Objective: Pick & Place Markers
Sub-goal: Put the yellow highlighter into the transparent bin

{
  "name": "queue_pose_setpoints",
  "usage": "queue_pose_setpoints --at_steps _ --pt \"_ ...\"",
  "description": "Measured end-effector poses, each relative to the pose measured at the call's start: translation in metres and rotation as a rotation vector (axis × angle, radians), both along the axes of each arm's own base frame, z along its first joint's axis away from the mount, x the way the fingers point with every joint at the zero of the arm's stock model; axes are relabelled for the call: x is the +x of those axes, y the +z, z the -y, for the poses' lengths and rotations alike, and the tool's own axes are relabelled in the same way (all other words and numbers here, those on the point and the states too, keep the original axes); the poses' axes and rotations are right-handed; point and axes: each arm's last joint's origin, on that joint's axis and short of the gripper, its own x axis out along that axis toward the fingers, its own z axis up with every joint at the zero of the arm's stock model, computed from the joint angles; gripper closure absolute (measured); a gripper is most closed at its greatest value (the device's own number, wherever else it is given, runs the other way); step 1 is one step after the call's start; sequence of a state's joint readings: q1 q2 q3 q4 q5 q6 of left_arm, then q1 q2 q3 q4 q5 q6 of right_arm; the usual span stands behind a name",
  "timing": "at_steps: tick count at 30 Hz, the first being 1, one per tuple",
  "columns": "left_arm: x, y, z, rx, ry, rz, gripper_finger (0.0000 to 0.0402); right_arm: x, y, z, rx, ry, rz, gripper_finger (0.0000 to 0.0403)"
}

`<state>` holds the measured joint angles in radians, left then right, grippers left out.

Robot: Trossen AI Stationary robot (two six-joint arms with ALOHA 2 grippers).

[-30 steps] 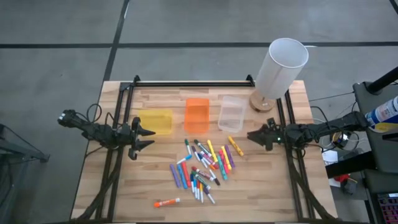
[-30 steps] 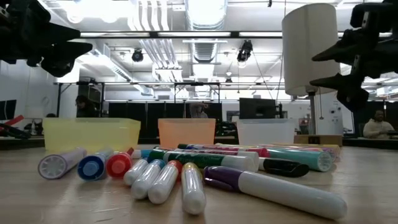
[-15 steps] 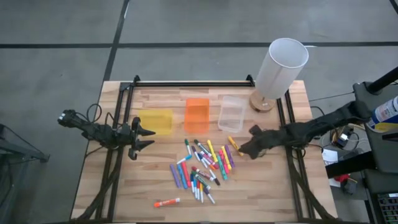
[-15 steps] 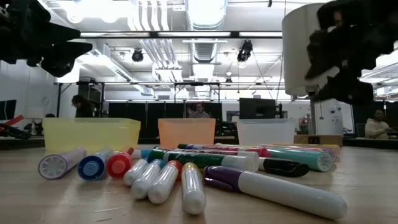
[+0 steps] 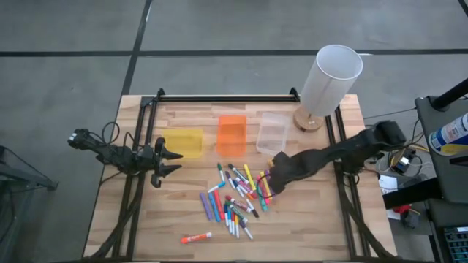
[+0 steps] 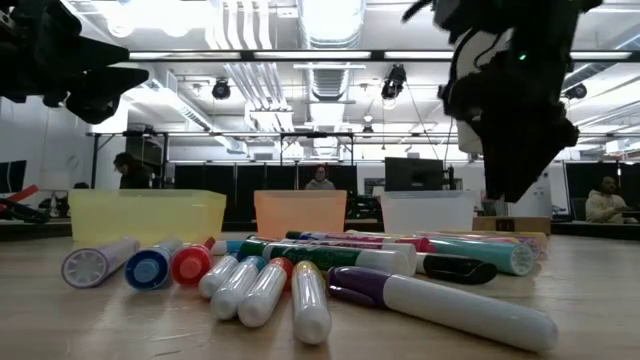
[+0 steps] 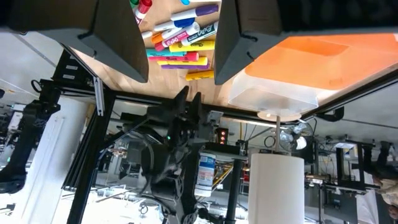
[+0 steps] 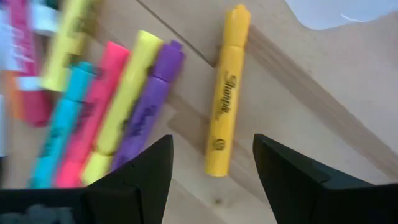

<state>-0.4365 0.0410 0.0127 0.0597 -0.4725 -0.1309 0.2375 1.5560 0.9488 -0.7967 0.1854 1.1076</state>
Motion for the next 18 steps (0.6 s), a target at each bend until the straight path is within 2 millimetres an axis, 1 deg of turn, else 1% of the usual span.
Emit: queue_pose_setpoints --at_steps 4,8,13,18 --pt "0.000 0.000 0.000 0.000 0.000 0.000 0.0223 0.014 -0.010 -0.001 -0.016 0.025 -0.059 0.0188" --pt "0.000 0.000 0.000 0.000 0.000 0.000 0.0223 0.022 -0.020 0.003 -0.024 0.031 -0.103 0.0188" --pt "0.000 0.000 0.000 0.000 0.000 0.000 0.0223 0.021 -0.027 0.011 -0.034 0.015 -0.148 0.0188" --pt "0.000 0.000 0.000 0.000 0.000 0.000 0.0223 0.017 -0.031 0.014 -0.038 0.010 -0.168 0.0188"
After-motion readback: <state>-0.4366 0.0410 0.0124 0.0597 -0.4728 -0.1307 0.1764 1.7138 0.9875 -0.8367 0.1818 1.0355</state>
